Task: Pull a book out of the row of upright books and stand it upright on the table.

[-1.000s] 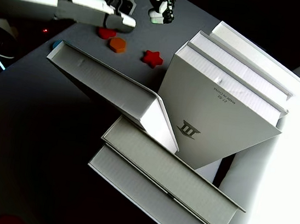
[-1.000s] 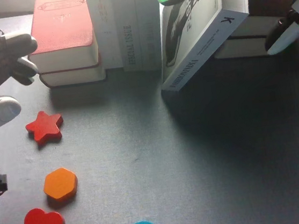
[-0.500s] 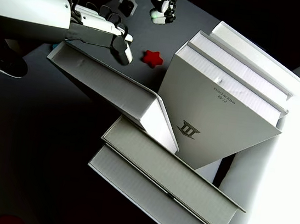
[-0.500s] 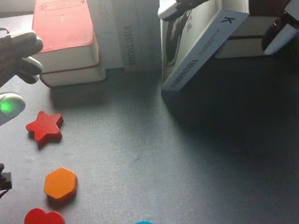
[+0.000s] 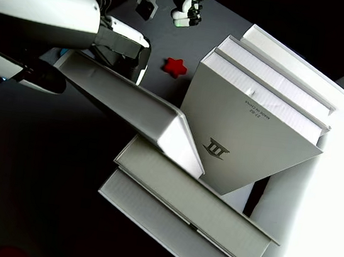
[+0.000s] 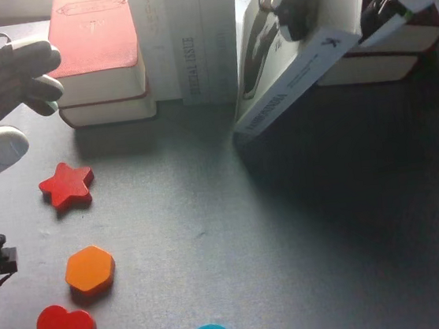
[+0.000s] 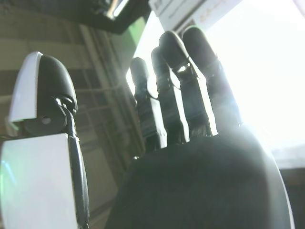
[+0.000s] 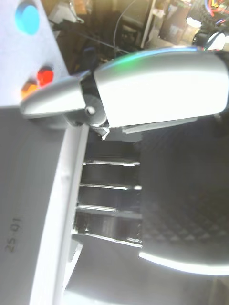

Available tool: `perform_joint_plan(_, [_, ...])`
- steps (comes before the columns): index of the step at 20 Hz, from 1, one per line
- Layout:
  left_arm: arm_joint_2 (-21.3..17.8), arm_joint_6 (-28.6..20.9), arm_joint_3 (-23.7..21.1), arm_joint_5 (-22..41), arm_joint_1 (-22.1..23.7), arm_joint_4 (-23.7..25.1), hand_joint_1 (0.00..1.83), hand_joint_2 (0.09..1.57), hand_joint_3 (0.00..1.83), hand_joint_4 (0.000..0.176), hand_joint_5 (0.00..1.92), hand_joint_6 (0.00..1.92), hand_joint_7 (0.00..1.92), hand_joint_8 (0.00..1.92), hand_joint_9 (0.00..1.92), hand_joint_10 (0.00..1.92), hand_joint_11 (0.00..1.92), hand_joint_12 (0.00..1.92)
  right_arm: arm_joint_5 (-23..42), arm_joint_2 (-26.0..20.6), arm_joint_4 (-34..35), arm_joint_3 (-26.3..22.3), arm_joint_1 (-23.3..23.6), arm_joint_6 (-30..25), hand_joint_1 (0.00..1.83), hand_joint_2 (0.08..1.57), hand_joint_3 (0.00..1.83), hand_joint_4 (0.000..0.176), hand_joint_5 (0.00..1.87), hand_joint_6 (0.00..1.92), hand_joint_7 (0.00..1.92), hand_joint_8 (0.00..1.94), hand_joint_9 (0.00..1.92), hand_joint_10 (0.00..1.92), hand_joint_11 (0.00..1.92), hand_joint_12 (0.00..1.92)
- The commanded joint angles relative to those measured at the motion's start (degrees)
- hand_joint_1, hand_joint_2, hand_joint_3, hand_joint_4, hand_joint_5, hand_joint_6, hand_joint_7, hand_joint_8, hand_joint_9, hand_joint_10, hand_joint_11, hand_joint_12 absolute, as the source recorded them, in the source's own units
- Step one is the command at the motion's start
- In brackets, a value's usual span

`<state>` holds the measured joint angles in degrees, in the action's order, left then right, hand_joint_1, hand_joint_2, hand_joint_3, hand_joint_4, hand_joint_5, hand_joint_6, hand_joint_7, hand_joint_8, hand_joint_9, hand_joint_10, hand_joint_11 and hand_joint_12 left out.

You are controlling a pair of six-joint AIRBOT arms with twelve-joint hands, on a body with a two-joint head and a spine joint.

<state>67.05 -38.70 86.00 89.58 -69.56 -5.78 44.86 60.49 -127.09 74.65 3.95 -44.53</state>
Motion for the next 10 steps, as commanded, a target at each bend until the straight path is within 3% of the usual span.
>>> perform_joint_plan(1, [0.3, -0.7, 0.2, 6.7, 0.6, -1.9, 0.98, 1.0, 0.0, 0.0, 0.64, 0.0, 0.56, 0.06, 0.4, 0.97, 0.26, 1.54, -4.1, -0.4, 3.4, 0.8, 0.2, -0.8, 1.25, 1.15, 0.0, 0.0, 0.9, 0.82, 0.98, 1.26, 1.25, 1.3, 1.13, 1.55])
perform_joint_plan(2, [0.4, -0.7, 0.2, 6.7, 0.6, -1.9, 0.98, 0.99, 0.0, 0.0, 0.64, 0.0, 0.57, 0.06, 0.41, 0.98, 0.26, 1.54, -4.0, -0.2, 3.5, 0.8, 0.2, -0.8, 1.26, 1.15, 0.0, 0.0, 0.91, 0.8, 0.98, 1.27, 1.25, 1.32, 1.14, 1.55])
perform_joint_plan(3, [0.4, -0.7, 0.2, 6.7, 0.6, -1.8, 0.96, 1.0, 0.0, 0.0, 0.62, 0.0, 0.56, 0.05, 0.41, 0.98, 0.27, 1.49, -3.9, -0.1, 3.6, 0.8, 0.2, -0.8, 1.18, 1.12, 0.0, 0.0, 0.98, 0.91, 1.05, 1.41, 1.28, 1.61, 1.25, 1.78])
perform_joint_plan(5, [0.4, -0.7, 0.2, 6.8, 0.6, -1.8, 0.93, 1.01, 0.0, 0.0, 0.61, 0.0, 0.55, 0.04, 0.43, 0.95, 0.29, 1.41, -3.1, 0.0, 4.4, 0.8, 0.2, -0.8, 1.14, 1.15, 0.0, 0.0, 0.91, 1.07, 1.07, 1.52, 1.31, 1.77, 1.33, 1.88])
perform_joint_plan(6, [0.4, -0.7, 0.1, 6.8, 0.6, -1.8, 0.93, 1.01, 0.0, 0.0, 0.61, 0.0, 0.56, 0.04, 0.43, 0.95, 0.29, 1.41, -2.6, -0.1, 5.0, 0.6, 0.2, -0.8, 1.22, 1.18, 0.0, 0.0, 0.82, 1.0, 0.97, 1.36, 1.22, 1.43, 1.17, 1.66])
perform_joint_plan(7, [0.4, -0.7, 0.0, 6.8, 0.5, -1.8, 0.94, 1.01, 0.0, 0.0, 0.61, 0.0, 0.56, 0.04, 0.42, 0.97, 0.28, 1.44, -1.8, -0.3, 5.9, 0.2, 0.2, -0.8, 1.13, 1.19, 0.0, 0.0, 0.83, 1.16, 1.03, 0.84, 1.19, 1.1, 1.04, 1.46])
perform_joint_plan(8, [0.4, -0.7, -0.1, 6.8, 0.3, -1.8, 0.94, 1.01, 0.0, 0.0, 0.62, 0.0, 0.56, 0.04, 0.41, 1.0, 0.27, 1.47, -0.9, -0.5, 6.6, -0.2, 0.1, -0.8, 1.1, 1.21, 0.0, 0.0, 0.81, 1.23, 1.1, 0.51, 1.21, 0.9, 0.99, 1.37])
perform_joint_plan(9, [0.4, -0.7, -0.3, 6.8, -0.3, -2.1, 0.95, 1.0, 0.0, 0.0, 0.63, 0.01, 0.57, 0.04, 0.41, 1.01, 0.28, 1.46, 0.7, -1.0, 7.8, -1.3, -0.1, -0.8, 1.23, 1.15, 0.0, 0.0, 0.88, 0.97, 1.04, 1.01, 1.1, 0.94, 0.85, 1.45])
perform_joint_plan(10, [0.4, -0.7, -0.5, 6.8, -0.5, -2.2, 0.95, 1.0, 0.0, 0.0, 0.63, 0.01, 0.58, 0.04, 0.42, 1.01, 0.29, 1.46, 1.6, -1.4, 8.3, -2.0, -0.1, -0.8, 1.35, 1.12, 0.0, 0.0, 0.88, 1.0, 0.97, 0.92, 1.04, 1.11, 0.81, 1.33])
